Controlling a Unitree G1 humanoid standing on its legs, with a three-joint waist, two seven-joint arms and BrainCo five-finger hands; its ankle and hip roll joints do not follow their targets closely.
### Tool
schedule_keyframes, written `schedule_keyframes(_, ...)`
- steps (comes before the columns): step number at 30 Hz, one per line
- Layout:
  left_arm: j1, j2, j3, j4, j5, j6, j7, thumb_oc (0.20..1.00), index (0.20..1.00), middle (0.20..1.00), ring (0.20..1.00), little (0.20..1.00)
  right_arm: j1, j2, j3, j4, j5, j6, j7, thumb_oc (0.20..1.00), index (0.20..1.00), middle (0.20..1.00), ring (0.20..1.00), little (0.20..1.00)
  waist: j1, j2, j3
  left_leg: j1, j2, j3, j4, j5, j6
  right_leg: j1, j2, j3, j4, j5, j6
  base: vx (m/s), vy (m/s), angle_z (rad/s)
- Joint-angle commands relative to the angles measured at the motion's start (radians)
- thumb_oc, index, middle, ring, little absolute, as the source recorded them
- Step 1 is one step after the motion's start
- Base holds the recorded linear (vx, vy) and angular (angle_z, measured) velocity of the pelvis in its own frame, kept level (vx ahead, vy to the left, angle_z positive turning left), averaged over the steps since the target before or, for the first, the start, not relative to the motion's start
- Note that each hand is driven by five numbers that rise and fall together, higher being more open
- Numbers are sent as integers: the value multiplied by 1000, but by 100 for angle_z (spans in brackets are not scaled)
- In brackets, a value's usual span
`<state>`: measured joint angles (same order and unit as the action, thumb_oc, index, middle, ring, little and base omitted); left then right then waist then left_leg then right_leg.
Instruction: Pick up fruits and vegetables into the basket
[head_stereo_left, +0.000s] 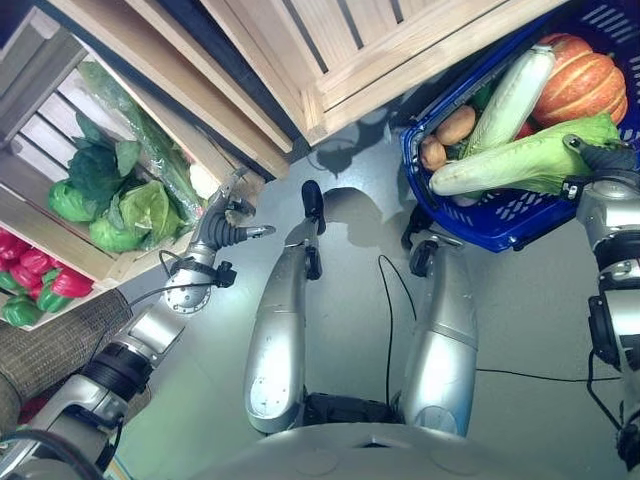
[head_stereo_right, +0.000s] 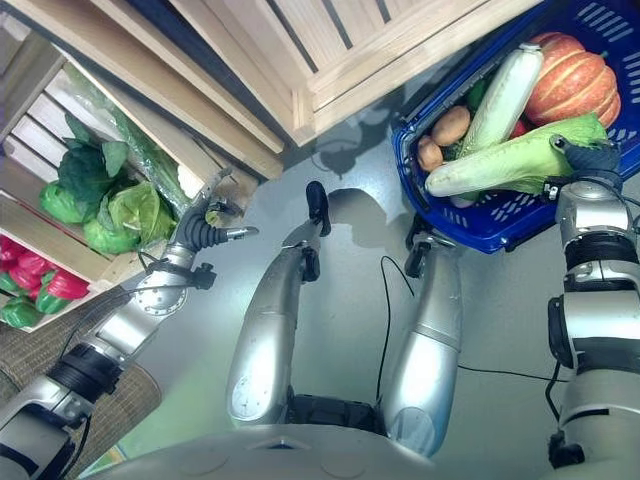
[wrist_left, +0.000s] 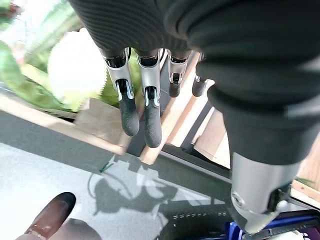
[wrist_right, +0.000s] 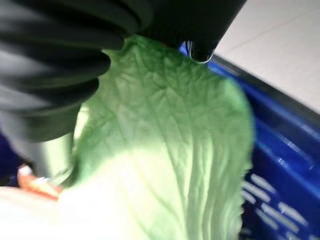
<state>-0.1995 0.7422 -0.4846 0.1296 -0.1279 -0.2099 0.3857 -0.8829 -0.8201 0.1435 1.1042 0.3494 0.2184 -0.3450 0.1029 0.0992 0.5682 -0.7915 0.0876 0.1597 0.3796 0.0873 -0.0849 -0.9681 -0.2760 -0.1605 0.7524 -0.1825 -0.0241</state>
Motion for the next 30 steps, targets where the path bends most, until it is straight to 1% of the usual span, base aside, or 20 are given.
schedule_keyframes(1,72,-41,-41,-28,-32,-9,12,1000,1000,1000,1000,1000,10,-142,45,46,-52,-22,-85,1000,1000,1000,1000,1000,-10,188,-48,-34,-21,-15,142,-198,58,8,24,-12,-11,-23,60,-14,-7,6)
schedule_keyframes(8,95,-37,-35,-36,-24,-24,10,1000,1000,1000,1000,1000,28,-145,33,35,-107,-13,-202,1000,1000,1000,1000,1000,-13,178,-48,-15,-18,-17,128,-196,58,36,33,-16,-42,-11,63,-3,1,1)
schedule_keyframes(11,107,-42,-32,-27,-24,-40,16,1000,1000,1000,1000,1000,62,-143,18,2,-127,-17,-287,1000,1000,1000,1000,1000,-21,165,-48,8,-17,-16,110,-192,55,68,44,-20,-67,-3,66,-4,39,1)
schedule_keyframes(13,123,-44,-21,-28,-12,-54,16,1000,1000,1000,1000,1000,100,-147,1,-64,-137,-19,-354,1000,1000,1000,1000,1000,-33,153,-48,38,-14,-11,89,-188,51,100,50,-24,-90,4,70,-8,73,2)
schedule_keyframes(15,135,-44,-17,-27,-3,-61,19,1000,1000,1000,1000,1000,135,-145,-15,-115,-136,-14,-380,1000,1000,1000,1000,1000,-41,144,-48,59,-14,-9,79,-187,48,121,54,-23,-103,6,71,0,65,-4)
schedule_keyframes(17,150,-47,-10,-21,16,-75,16,1000,1000,1000,1000,1000,194,-138,-43,-196,-174,-18,-440,1000,1000,1000,1000,1000,-57,123,-48,107,-10,-3,59,-187,44,166,62,-24,-127,11,76,7,88,-6)
schedule_keyframes(22,162,-46,-1,2,38,-85,3,1000,1000,1000,1000,1000,290,-136,-93,-308,-223,-59,-492,1000,1000,1000,1000,1000,-88,83,-48,206,3,8,15,-183,36,262,77,-23,-181,23,90,3,69,-8)
schedule_keyframes(23,157,-45,4,9,47,-89,2,1000,1000,1000,1000,1000,314,-134,-112,-350,-238,-68,-509,1000,1000,1000,1000,1000,-98,72,-48,211,10,22,-3,-156,42,267,79,-33,-206,54,82,19,71,-9)
schedule_keyframes(24,163,-43,1,17,60,-94,1,1000,1000,1000,1000,1000,352,-129,-130,-391,-250,-81,-523,1000,1000,1000,1000,1000,-107,60,-48,260,11,14,-11,-178,33,313,85,-19,-212,34,96,-56,76,-12)
schedule_keyframes(25,157,-41,10,17,76,-90,-1,1000,1000,1000,1000,1000,383,-128,-156,-459,-268,-87,-535,1000,1000,1000,1000,1000,-119,46,-48,274,18,33,-29,-153,37,328,85,-30,-240,64,90,11,61,-9)
schedule_keyframes(26,157,-40,10,18,76,-90,-1,1000,1000,1000,1000,1000,394,-126,-163,-473,-275,-90,-537,1000,1000,1000,1000,1000,-121,44,-48,283,19,34,-33,-153,37,337,86,-29,-246,65,91,-57,73,-12)
schedule_keyframes(27,157,-39,11,25,86,-94,-1,1000,1000,1000,1000,1000,427,-120,-183,-543,-314,-90,-546,1000,1000,1000,1000,1000,-134,31,-48,316,24,38,-42,-155,34,369,88,-25,-260,69,95,15,59,-9)
schedule_keyframes(29,157,-41,14,36,88,-95,-5,1000,1000,1000,1000,1000,461,-108,-193,-612,-339,-72,-555,1000,1000,1000,1000,1000,-144,18,-48,346,27,41,-46,-156,32,400,88,-22,-275,74,98,23,63,-9)
schedule_keyframes(30,157,-45,20,47,95,-95,-10,1000,1000,1000,1000,1000,494,-96,-204,-664,-375,-79,-565,1000,1000,1000,1000,1000,-153,5,-48,382,31,44,-54,-158,29,439,87,-20,-294,78,101,31,63,-9)
